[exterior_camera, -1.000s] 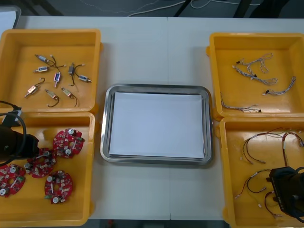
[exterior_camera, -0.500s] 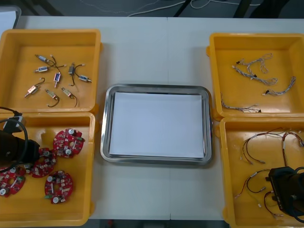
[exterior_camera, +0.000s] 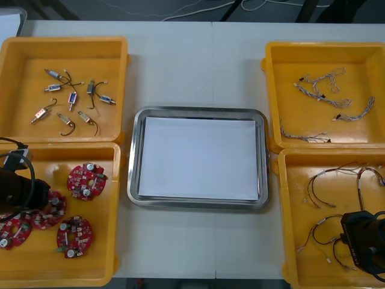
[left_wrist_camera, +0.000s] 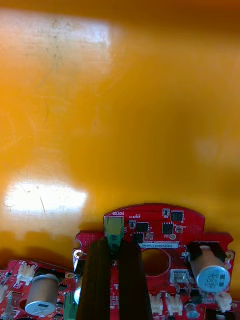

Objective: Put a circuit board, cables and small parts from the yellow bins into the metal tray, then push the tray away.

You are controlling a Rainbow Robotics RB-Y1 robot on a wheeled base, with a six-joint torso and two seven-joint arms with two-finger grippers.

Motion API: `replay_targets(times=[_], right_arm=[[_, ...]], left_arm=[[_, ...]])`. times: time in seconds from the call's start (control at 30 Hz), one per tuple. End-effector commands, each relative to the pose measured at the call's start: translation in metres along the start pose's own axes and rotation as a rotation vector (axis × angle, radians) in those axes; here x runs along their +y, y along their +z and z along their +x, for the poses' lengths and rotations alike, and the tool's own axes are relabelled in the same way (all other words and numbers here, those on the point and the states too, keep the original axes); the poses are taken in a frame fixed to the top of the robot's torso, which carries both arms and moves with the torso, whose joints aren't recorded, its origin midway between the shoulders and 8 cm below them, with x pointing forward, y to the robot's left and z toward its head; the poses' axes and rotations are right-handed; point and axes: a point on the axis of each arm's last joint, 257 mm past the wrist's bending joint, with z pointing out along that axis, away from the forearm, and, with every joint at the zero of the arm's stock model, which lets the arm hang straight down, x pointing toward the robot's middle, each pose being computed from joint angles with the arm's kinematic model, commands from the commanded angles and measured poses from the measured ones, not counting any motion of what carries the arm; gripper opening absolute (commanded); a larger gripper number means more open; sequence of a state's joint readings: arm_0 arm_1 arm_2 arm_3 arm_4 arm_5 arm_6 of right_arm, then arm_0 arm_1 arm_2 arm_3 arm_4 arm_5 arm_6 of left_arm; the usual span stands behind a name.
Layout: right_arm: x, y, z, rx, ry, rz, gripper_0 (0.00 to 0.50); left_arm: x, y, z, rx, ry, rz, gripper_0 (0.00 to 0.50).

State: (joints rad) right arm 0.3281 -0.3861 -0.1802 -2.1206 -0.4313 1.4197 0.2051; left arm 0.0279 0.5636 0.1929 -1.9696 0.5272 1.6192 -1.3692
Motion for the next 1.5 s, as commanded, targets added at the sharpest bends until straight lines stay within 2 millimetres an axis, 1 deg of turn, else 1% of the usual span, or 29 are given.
replay_targets(times=[0.03, 0.17, 0.37, 0.7, 0.8, 1.03, 1.1, 1.23, 1.33, 1.5], right_arm=[[-0.003, 0.003, 0.001, 0.000, 0.033, 0.030, 0.000], [0.004, -0.004, -0.008, -0.020, 0.012, 0.039, 0.000], [0.012, -0.024, -0.018, -0.052, -0.036, 0.059, 0.000], [0.029, -0.061, -0.025, -0.082, -0.097, 0.083, 0.000], [0.033, -0.071, -0.025, -0.089, -0.115, 0.096, 0.000], [0.044, -0.094, -0.027, -0.109, -0.158, 0.107, 0.000], [0.052, -0.099, -0.028, -0.115, -0.170, 0.085, 0.000], [0.074, -0.115, -0.027, -0.135, -0.209, 0.017, 0.000], [0.084, -0.125, -0.026, -0.143, -0.239, -0.018, 0.000], [0.097, -0.140, -0.020, -0.151, -0.359, -0.064, 0.000]], left_arm=[[-0.001, -0.003, 0.006, -0.008, -0.057, 0.003, 0.000], [0.001, -0.005, 0.004, -0.012, -0.063, 0.002, 0.000], [0.001, -0.011, -0.001, -0.015, -0.069, 0.007, 0.000], [0.001, -0.030, -0.011, -0.003, -0.073, 0.024, 0.000], [0.001, -0.038, -0.017, -0.011, -0.066, 0.026, 0.000], [-0.002, -0.065, -0.033, -0.035, -0.039, 0.021, 0.000], [-0.004, -0.071, -0.036, -0.044, -0.030, 0.021, 0.000], [-0.009, -0.091, -0.044, -0.078, 0.005, 0.010, 0.000], [-0.012, -0.104, -0.050, -0.099, 0.027, 0.002, 0.000], [-0.029, -0.127, -0.077, -0.176, 0.053, 0.030, 0.000]])
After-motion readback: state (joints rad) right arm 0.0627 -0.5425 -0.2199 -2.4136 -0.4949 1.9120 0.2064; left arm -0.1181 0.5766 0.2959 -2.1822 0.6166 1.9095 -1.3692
